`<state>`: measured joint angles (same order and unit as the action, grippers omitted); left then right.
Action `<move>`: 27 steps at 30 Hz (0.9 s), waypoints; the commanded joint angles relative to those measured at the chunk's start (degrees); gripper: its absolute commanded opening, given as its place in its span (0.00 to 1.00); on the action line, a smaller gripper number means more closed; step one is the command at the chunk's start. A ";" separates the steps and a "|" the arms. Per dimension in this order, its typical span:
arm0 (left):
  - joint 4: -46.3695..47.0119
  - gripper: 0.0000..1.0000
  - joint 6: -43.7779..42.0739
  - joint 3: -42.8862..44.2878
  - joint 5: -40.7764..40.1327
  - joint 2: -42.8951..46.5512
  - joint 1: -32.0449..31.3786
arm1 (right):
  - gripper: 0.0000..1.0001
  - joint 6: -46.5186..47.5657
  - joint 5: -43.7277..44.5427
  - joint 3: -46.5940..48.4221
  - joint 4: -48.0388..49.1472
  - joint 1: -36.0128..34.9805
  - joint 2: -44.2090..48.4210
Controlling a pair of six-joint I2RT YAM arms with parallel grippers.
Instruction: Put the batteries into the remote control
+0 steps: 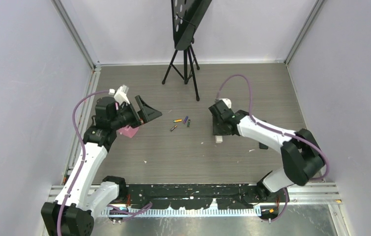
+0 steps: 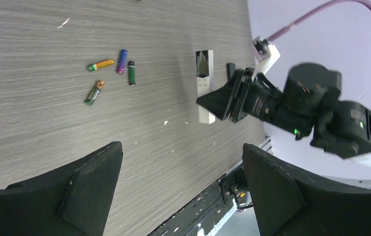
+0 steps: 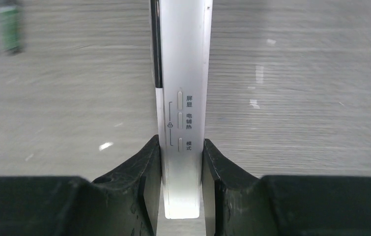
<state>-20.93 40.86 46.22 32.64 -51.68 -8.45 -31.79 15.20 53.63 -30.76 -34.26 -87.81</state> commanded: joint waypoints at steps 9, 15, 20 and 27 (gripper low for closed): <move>20.23 1.00 10.87 0.14 6.03 -8.35 -7.32 | 0.17 13.99 -6.88 9.72 11.92 -18.11 12.50; 21.72 0.97 11.59 0.90 9.34 -11.42 -10.03 | 0.17 16.84 -8.36 13.05 9.50 -20.18 12.63; 21.46 0.84 14.05 1.11 9.77 -13.65 -11.03 | 0.17 19.23 -9.62 13.99 9.36 -21.55 11.87; 14.89 0.63 11.09 3.75 12.77 -17.03 -11.24 | 0.16 20.80 -10.39 15.88 7.89 -22.34 10.03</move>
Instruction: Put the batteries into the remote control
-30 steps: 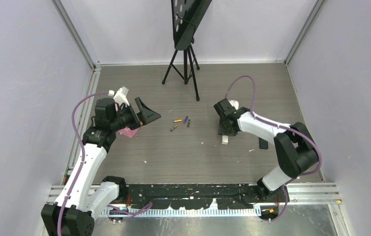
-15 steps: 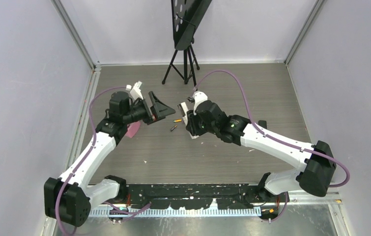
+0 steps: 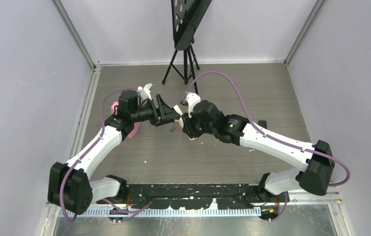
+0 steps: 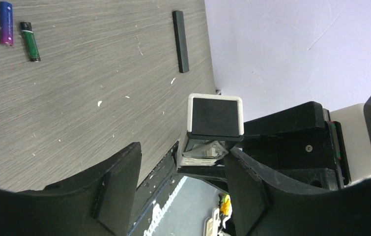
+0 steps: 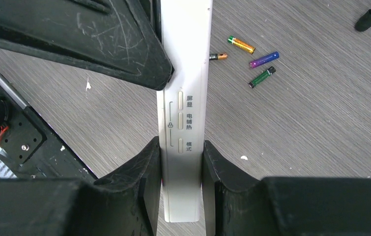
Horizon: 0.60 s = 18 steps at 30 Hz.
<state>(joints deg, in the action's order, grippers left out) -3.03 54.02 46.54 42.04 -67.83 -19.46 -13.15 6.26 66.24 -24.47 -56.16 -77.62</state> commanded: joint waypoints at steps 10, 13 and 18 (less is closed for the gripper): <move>-3.45 0.59 0.10 3.98 8.42 -1.31 -0.22 | 0.15 3.06 -4.22 3.10 1.21 -0.70 -0.60; -3.40 0.49 0.20 4.24 9.61 -1.70 -0.22 | 0.15 3.57 -5.11 3.17 1.17 -0.70 -0.78; -3.30 0.36 0.20 4.80 11.64 -2.24 -0.22 | 0.14 5.02 -8.06 3.95 -0.61 -0.71 -1.07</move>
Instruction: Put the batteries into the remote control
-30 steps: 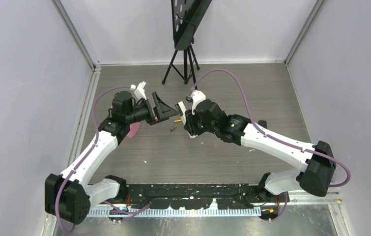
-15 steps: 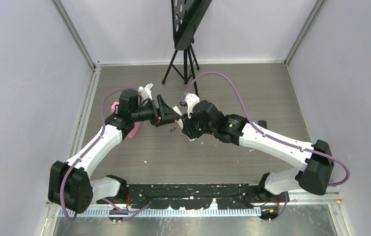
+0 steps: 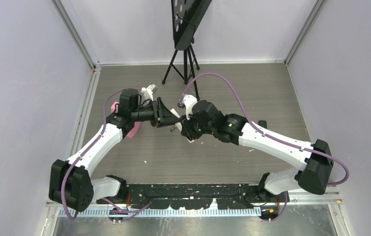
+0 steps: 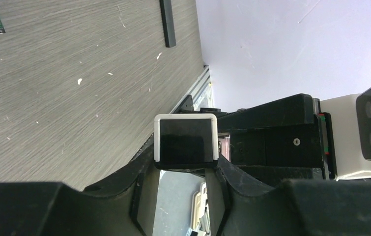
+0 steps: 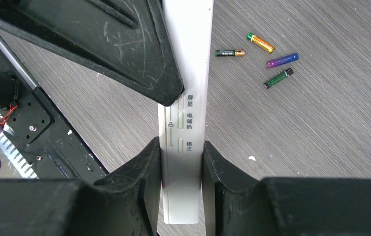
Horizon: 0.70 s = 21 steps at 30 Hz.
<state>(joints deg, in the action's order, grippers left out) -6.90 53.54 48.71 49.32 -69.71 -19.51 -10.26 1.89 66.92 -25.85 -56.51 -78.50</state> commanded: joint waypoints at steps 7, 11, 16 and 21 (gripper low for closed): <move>1.43 0.15 0.78 3.84 6.66 -1.45 -0.18 | 0.14 2.62 -3.54 3.37 0.12 -0.35 0.35; 3.45 0.00 -0.55 3.75 7.07 -1.47 -0.18 | 0.24 2.16 -3.68 3.29 -1.06 -0.35 0.60; 6.33 0.00 -6.60 5.59 6.70 -1.67 -0.11 | 0.86 -2.85 1.68 0.73 -0.88 -0.35 5.83; 14.16 0.00 -7.59 7.87 8.23 -3.06 -0.01 | 0.96 -13.95 6.75 -0.20 -0.50 -0.19 14.88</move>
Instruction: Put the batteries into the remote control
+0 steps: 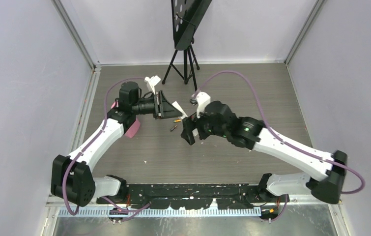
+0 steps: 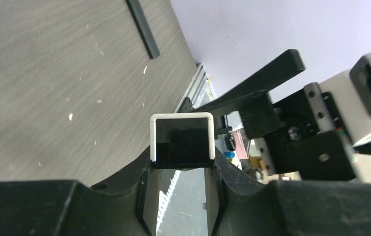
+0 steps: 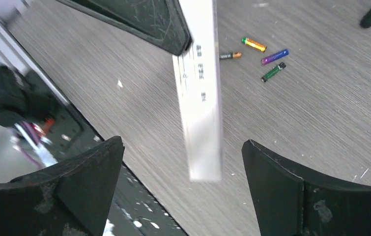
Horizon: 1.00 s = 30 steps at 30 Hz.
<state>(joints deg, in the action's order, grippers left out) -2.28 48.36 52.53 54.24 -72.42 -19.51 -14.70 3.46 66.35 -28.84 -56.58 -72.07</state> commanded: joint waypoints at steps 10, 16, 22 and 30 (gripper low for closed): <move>47.17 0.00 9.96 -0.41 6.60 1.90 -0.17 | 0.98 -58.86 24.76 -13.28 11.08 -0.02 24.73; 55.79 0.00 10.83 -2.32 5.39 5.01 -0.34 | 0.99 -68.66 19.01 -23.17 32.66 -0.02 27.43; 59.21 0.00 15.03 -1.90 0.15 7.32 -0.59 | 1.00 -77.62 16.22 -26.28 51.24 -0.02 22.21; 60.73 0.00 14.99 -2.99 -2.75 10.60 -0.63 | 0.85 -84.17 16.17 -26.12 63.07 -0.02 16.98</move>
<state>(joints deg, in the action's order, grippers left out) 52.18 62.63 49.98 53.93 -64.55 -19.81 -93.25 18.39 39.72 24.08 -56.58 -54.02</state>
